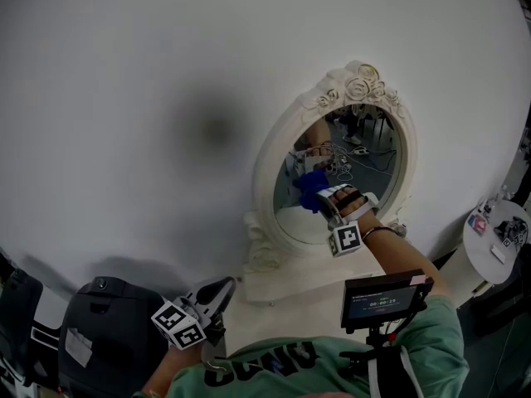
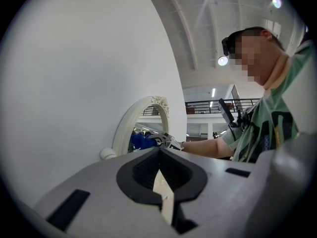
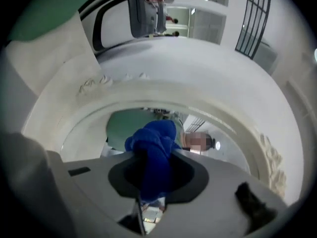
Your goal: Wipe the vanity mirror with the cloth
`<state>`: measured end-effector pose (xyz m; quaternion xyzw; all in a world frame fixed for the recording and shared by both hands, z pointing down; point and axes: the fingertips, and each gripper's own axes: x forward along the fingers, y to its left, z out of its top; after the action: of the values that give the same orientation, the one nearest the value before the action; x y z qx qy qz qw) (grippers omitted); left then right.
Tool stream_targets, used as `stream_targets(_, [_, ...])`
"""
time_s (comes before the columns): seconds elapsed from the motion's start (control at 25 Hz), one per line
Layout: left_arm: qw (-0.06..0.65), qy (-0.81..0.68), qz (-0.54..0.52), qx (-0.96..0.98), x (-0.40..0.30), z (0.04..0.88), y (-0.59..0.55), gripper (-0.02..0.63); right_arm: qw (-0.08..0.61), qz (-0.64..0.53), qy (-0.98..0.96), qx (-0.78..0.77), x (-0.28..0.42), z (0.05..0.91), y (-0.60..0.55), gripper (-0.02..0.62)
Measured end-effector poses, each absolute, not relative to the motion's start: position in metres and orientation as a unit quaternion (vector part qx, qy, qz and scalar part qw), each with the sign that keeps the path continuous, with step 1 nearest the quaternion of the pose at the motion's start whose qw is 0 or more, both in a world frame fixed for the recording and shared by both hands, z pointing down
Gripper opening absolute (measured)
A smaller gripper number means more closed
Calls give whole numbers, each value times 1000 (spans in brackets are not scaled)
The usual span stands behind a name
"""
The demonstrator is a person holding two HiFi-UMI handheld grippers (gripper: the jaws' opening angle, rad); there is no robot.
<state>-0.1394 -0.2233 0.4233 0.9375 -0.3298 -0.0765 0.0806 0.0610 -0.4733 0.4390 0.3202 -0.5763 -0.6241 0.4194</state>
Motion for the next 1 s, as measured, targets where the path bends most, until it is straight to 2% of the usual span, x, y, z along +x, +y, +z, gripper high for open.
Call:
stream_targets(0.24, [77, -343, -80, 933, -153, 422, -219, 6, 363, -671, -593, 259, -40, 448, -453, 74])
stream_targets(0.56, [75, -349, -78, 931, -158, 424, -219, 6, 357, -674, -595, 255, -40, 456, -469, 73])
stream_targets(0.72, [79, -347, -77, 931, -154, 423, -221, 6, 365, -668, -591, 267, -10, 456, -474, 72])
stream_targets(1.0, [80, -342, -73, 933, -149, 426, -225, 6, 434, -627, -566, 315, 108, 460, -494, 73])
